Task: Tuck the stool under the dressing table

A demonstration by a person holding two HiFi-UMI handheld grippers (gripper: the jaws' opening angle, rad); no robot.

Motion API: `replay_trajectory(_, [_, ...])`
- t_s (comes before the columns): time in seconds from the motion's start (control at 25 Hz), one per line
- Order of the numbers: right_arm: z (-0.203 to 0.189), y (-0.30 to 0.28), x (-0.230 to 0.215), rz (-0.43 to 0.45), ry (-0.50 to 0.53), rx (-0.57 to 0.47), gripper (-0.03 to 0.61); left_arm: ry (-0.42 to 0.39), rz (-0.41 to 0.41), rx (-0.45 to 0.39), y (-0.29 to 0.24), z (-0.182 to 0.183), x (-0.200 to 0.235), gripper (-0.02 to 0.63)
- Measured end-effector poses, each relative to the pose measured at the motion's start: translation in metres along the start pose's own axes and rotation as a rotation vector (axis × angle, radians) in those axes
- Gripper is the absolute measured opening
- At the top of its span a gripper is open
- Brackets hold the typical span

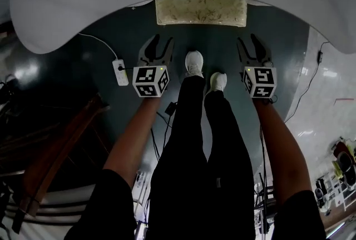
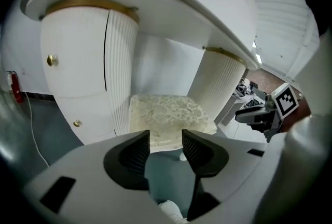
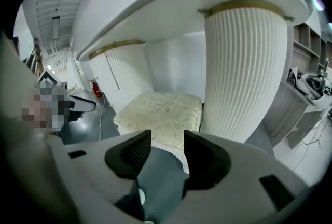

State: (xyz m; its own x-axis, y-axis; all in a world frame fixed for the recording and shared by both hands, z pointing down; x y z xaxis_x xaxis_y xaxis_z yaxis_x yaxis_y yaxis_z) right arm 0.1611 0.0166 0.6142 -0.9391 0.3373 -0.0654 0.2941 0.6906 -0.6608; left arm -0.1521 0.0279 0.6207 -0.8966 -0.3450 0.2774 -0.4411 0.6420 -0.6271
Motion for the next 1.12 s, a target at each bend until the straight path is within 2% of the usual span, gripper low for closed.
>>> replay_trajectory(0.12, [0.025, 0.053, 0.013, 0.019, -0.024, -0.013, 0.213, 0.023, -0.027, -0.052, 0.053, 0.023, -0.041, 0.198])
replay_trajectory(0.24, [0.056, 0.121, 0.021, 0.012, -0.081, -0.032, 0.213, 0.035, -0.088, -0.084, 0.116, 0.051, -0.090, 0.198])
replay_trajectory(0.44, [0.126, 0.220, 0.035, 0.013, -0.145, -0.107, 0.213, 0.017, -0.142, -0.175, 0.207, 0.119, -0.150, 0.198])
replay_trajectory(0.56, [0.165, 0.274, 0.048, 0.058, -0.122, -0.148, 0.213, 0.021, -0.157, -0.241, 0.250, 0.166, -0.180, 0.198])
replay_trajectory(0.76, [0.226, 0.328, 0.048, 0.098, -0.084, -0.209, 0.213, -0.042, -0.233, -0.339, 0.283, 0.243, -0.226, 0.198])
replay_trajectory(0.96, [0.313, 0.373, 0.044, 0.083, -0.059, -0.398, 0.213, -0.098, -0.274, -0.390, 0.300, 0.312, -0.253, 0.198])
replay_trajectory(1.12, [0.347, 0.406, 0.048, 0.110, -0.058, -0.462, 0.209, -0.136, -0.309, -0.435, 0.320, 0.340, -0.283, 0.193])
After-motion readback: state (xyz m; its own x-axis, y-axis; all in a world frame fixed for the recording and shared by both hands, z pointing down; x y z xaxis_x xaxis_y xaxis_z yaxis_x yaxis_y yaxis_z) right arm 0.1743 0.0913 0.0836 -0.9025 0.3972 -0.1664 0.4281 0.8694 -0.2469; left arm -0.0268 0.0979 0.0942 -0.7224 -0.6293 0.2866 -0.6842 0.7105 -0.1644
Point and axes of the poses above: the fingertips, and each gripper's own axes: y backward along the fingers, x to its left, z out of its top, the point moved 7 cm from there along y, backward along the fingers, and after that the axes turned 4 degrees about -z, right-handed, at the moved point
